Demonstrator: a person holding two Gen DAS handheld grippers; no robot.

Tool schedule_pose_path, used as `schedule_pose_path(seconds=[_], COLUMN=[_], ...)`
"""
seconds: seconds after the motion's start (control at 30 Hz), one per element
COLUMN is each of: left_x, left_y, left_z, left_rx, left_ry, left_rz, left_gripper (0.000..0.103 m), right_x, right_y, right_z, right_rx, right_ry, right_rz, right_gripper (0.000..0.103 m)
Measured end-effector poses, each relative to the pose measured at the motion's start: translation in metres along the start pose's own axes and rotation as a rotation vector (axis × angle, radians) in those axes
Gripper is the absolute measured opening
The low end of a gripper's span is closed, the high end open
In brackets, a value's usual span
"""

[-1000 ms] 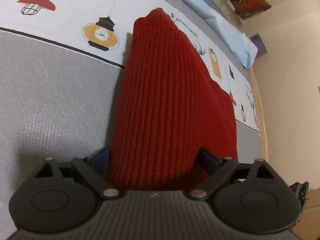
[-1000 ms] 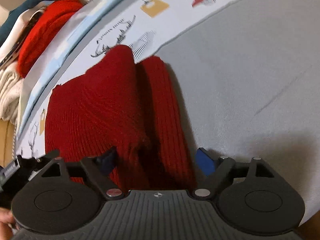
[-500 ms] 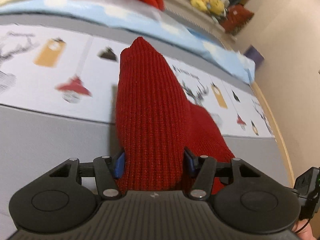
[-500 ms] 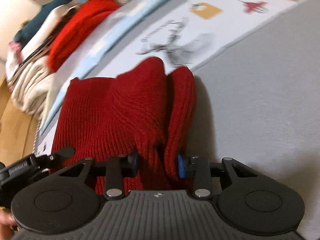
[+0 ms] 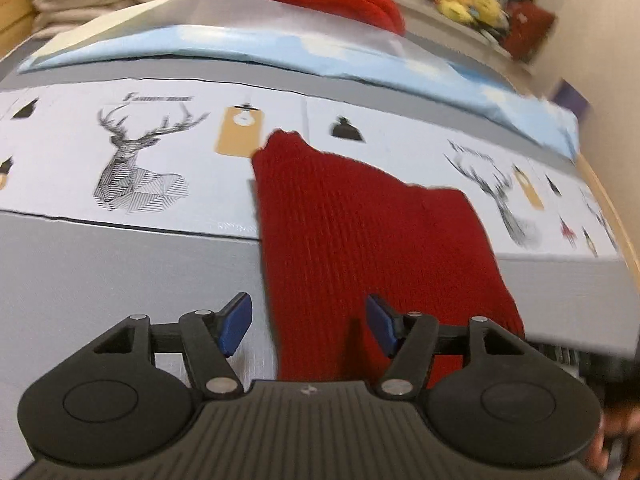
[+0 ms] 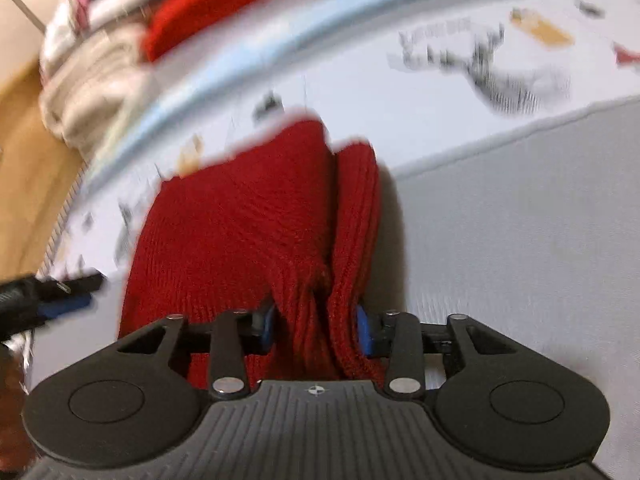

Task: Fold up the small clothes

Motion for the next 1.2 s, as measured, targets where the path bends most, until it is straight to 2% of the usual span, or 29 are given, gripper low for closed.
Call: schedule_pose_path(seconds=[0.03, 0.1, 0.17, 0.2, 0.27, 0.33, 0.4, 0.47, 0.5, 0.53, 0.57, 0.6, 0.67, 0.73, 0.8, 0.87, 0.97, 1.07, 1.2], left_x=[-0.003, -0.012, -0.026, -0.031, -0.041, -0.044, -0.046, -0.045, -0.043, -0.041, -0.04, -0.04, -0.041, -0.044, -0.044, -0.043, -0.043, -0.045, -0.047], left_y=[0.004, 0.004, -0.011, -0.02, -0.025, -0.015, 0.0, 0.005, 0.0, -0.013, -0.022, -0.026, -0.016, 0.004, 0.031, 0.057, 0.094, 0.129, 0.159], left_z=[-0.003, -0.01, -0.023, -0.031, -0.038, -0.036, -0.033, -0.035, -0.039, -0.045, -0.053, -0.058, -0.057, -0.052, -0.048, -0.045, -0.046, -0.058, -0.09], left_rx=[-0.005, 0.006, 0.066, 0.106, 0.1, 0.064, 0.017, 0.002, 0.026, 0.086, 0.13, 0.148, 0.106, 0.02, -0.084, -0.161, -0.247, -0.307, -0.327], left_ry=[-0.028, -0.093, -0.179, -0.225, -0.306, -0.328, -0.336, -0.337, -0.336, -0.344, -0.355, -0.365, -0.373, -0.375, -0.347, -0.295, -0.229, -0.138, -0.046], left_rz=[-0.024, -0.044, -0.018, 0.006, 0.061, 0.075, 0.062, 0.043, 0.044, 0.063, 0.08, 0.098, 0.121, 0.145, 0.149, 0.149, 0.187, 0.206, 0.216], left_gripper=[0.062, 0.05, 0.048, 0.051, 0.053, 0.053, 0.053, 0.053, 0.053, 0.053, 0.057, 0.062, 0.064, 0.065, 0.079, 0.083, 0.086, 0.088, 0.089], right_x=[0.0, 0.001, 0.005, 0.007, 0.011, 0.018, 0.023, 0.023, 0.019, 0.015, 0.012, 0.008, 0.009, 0.017, 0.028, 0.041, 0.058, 0.067, 0.063], right_y=[0.002, 0.006, 0.008, 0.009, 0.013, 0.023, 0.027, 0.029, 0.028, 0.026, 0.023, 0.021, 0.021, 0.031, 0.052, 0.075, 0.11, 0.143, 0.178], right_z=[0.002, 0.002, 0.001, 0.0, -0.002, -0.005, -0.01, -0.018, -0.023, -0.026, -0.029, -0.03, -0.03, -0.029, -0.03, -0.035, -0.045, -0.057, -0.08], right_rx=[-0.003, -0.007, -0.003, 0.0, 0.007, 0.016, 0.045, 0.087, 0.113, 0.131, 0.147, 0.15, 0.149, 0.114, 0.037, -0.039, -0.166, -0.282, -0.395], right_ry=[0.0, -0.021, 0.001, 0.013, 0.006, 0.017, 0.07, 0.11, 0.113, 0.112, 0.107, 0.097, 0.085, 0.091, 0.16, 0.251, 0.342, 0.379, 0.381], right_rz=[-0.015, -0.002, -0.021, -0.034, -0.052, -0.047, -0.084, -0.117, -0.13, -0.142, -0.146, -0.154, -0.155, -0.159, -0.173, -0.191, -0.185, -0.186, -0.191], right_gripper=[0.043, 0.043, 0.043, 0.044, 0.047, 0.05, 0.057, 0.057, 0.056, 0.052, 0.041, 0.041, 0.041, 0.043, 0.049, 0.054, 0.064, 0.074, 0.086])
Point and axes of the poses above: each gripper's, at about its wrist camera, not at the fingertips, and y roughly against the way its jaws point, x to its left, z to its top, the point moved 4 cm from there along -y, roughly the way its jaws point, and after that the axes turned 12 degrees about z, right-handed, at the moved point
